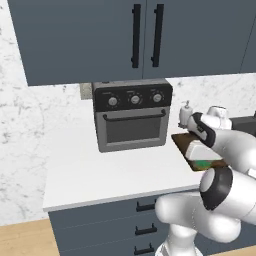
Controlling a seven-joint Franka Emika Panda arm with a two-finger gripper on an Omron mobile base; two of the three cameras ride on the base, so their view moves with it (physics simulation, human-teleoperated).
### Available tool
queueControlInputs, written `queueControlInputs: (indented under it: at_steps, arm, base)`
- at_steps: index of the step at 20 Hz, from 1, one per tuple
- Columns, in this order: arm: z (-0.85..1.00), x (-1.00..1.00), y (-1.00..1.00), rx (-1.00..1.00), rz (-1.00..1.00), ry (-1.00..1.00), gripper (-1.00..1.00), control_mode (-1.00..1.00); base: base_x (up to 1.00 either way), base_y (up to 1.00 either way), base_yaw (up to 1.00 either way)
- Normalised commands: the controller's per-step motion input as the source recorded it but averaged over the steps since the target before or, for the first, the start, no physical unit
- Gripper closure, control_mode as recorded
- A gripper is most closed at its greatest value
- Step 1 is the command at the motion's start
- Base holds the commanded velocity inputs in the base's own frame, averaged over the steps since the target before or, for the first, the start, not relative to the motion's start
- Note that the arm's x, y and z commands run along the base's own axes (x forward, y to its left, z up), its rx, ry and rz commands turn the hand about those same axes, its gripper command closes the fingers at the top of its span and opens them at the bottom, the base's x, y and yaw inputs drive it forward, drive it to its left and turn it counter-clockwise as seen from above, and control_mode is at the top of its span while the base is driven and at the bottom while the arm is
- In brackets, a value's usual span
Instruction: Pick up the sponge from the counter and clean the cutting board by briefly scrubbing or pressing down on the cutting board. Once finished, release the sponge.
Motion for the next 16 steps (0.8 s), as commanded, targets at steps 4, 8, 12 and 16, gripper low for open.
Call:
queueControlInputs:
  at_steps: [4,8,12,16]
  arm:
    - [0.00,0.06,-0.45,0.08,0.00,0.01,1.00,-1.00]
    - [0.00,0.15,-0.09,-0.01,0.00,0.05,1.00,-1.00]
    - [0.00,0.32,0.00,-0.03,0.00,0.32,1.00,-1.00]
    - [-0.01,0.46,-0.11,0.00,0.00,0.32,1.00,-1.00]
  base:
    - [0.00,0.00,0.00]
    - [0.00,0.00,0.00]
    - [0.00,0.00,0.00]
    - [0.00,0.00,0.00]
